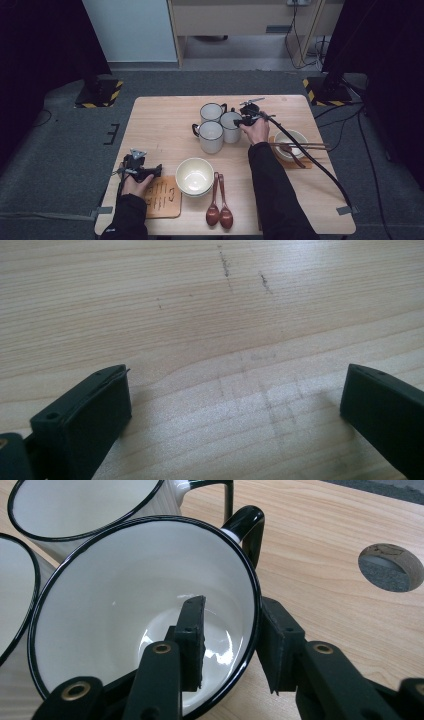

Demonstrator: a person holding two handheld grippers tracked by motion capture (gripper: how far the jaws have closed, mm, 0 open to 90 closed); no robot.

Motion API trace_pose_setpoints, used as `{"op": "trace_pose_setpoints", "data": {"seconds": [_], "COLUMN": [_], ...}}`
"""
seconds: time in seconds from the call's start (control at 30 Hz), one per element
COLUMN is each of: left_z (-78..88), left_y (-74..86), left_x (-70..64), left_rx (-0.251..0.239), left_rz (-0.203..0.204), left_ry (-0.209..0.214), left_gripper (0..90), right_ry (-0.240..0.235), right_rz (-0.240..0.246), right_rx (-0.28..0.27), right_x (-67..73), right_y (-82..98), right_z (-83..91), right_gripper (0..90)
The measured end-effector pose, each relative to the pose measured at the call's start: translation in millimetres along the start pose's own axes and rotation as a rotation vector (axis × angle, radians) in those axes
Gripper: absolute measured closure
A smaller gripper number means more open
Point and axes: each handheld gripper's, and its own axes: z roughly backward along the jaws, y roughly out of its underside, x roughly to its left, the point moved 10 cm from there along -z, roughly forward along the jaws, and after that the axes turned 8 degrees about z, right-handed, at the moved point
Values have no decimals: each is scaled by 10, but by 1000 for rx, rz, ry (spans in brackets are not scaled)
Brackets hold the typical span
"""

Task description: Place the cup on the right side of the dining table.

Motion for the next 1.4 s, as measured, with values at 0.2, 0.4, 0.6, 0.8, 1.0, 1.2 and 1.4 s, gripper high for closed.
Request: {"op": "trace_pose_setpoints", "data": {"seconds": [0.2, 0.4, 0.6, 0.8, 1.0, 1.2, 1.4], "left_z": [0, 0, 0, 0, 0, 0, 0], "left_y": [0, 0, 0, 0, 0, 0, 0], "left_x": [0, 0, 0, 0, 0, 0, 0], "left_rx": [0, 0, 0, 0, 0, 0, 0], "left_rz": [0, 0, 0, 0, 0, 0, 0], "left_ry": [0, 0, 0, 0, 0, 0, 0], "left_gripper": [0, 0, 0, 0, 0, 0, 0], "right_ry": [6, 7, 5, 1, -9, -16, -12], "right_rz": [8, 19, 17, 19, 32, 45, 34], "right_rx": [-2, -5, -9, -16, -20, -14, -8], "right_x": [2, 9, 9, 9, 24, 43, 29], "right_y": [-1, -11, -24, -46, -69, -78, -86], "right_z": [5, 39, 56, 102, 209, 333, 378], "right_gripper": [657, 655, 652, 647, 632, 619, 611]}}
